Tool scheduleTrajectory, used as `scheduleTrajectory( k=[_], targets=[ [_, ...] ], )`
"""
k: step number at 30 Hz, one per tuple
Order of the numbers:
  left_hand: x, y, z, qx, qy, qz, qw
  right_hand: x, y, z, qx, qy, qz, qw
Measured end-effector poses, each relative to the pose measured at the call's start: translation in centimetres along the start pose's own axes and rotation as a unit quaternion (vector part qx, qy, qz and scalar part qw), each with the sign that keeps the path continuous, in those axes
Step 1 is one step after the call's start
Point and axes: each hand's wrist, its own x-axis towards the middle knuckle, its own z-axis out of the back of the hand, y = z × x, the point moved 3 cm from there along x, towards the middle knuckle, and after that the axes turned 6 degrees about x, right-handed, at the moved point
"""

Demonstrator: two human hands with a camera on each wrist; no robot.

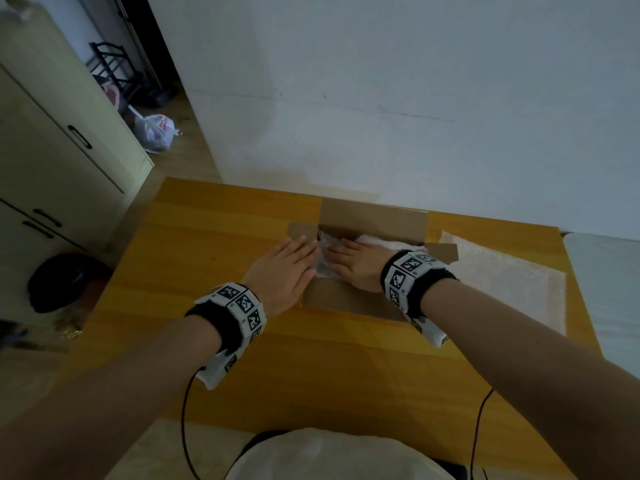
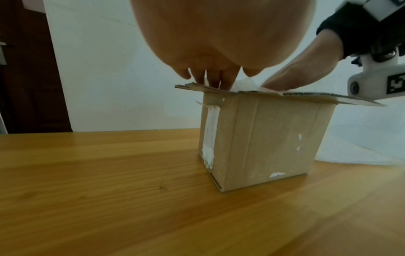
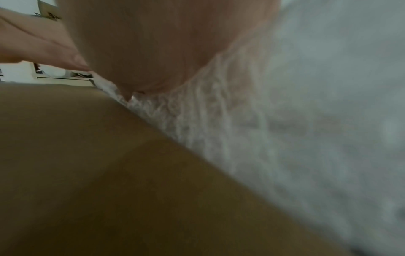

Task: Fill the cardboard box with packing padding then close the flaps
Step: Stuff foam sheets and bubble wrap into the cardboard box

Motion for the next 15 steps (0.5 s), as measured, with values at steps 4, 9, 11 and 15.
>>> scheduleTrajectory(
  k=[4,9,11,15],
  targets=[
    [-0.2,0.1,0.1,0.019,0.002,-0.029,0.999,0.5,0.2,0.0,0.033,0.009,-0.014,0.999],
    [0.8,-0.8,1.0,0.062,0.022,-0.082,0.994,-0.3,0.3,0.8,0.046,-0.013,0.008,0.999],
    [1.0,-1.3,1.3,0.076,0.01,-0.101,0.992,-0.7,-0.1,1.0,0.072,-0.038,0.015,0.997],
    [0.5,-1.1,2.1,0.061,-0.143,-0.094,0.983,-1.4,-0.7,0.4,0.054,-0.043,0.015,0.998]
  ],
)
